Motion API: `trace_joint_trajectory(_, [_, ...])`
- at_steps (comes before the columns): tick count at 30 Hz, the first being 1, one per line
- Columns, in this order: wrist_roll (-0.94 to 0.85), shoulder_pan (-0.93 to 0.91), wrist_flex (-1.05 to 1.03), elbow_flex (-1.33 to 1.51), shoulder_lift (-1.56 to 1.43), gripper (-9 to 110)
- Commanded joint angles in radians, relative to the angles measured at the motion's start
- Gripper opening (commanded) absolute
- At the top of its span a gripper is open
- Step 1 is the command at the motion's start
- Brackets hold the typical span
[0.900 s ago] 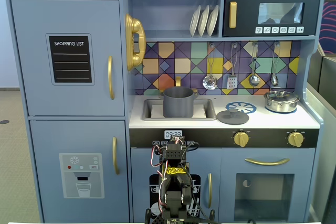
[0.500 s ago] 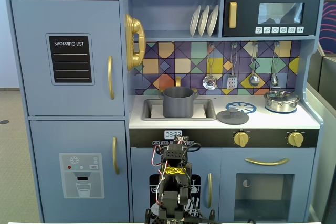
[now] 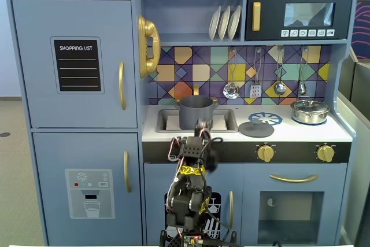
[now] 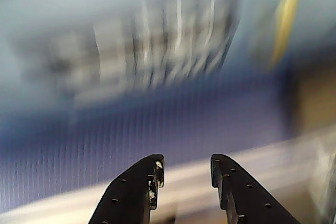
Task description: Pick up the lid from the counter and put it on the gray recipient
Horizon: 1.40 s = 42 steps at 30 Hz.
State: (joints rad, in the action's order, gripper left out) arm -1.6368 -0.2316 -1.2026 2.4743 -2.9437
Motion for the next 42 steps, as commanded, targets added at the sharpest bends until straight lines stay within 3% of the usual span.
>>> trace_joint_trajectory(1, [-0.097,-0.137,0.25,-0.124,0.023,0])
trace_joint_trajectory(8, [-0.005,-0.35,0.879,0.009,0.061,0])
trace_joint_trajectory(14, [0.029,-0.4,1.327,0.164,0.233,1])
trace_joint_trajectory(27, [0.106,-0.4,1.462,0.071,0.462,23])
trace_joint_trajectory(42, [0.077,-0.41,1.494,-0.066,0.643,22])
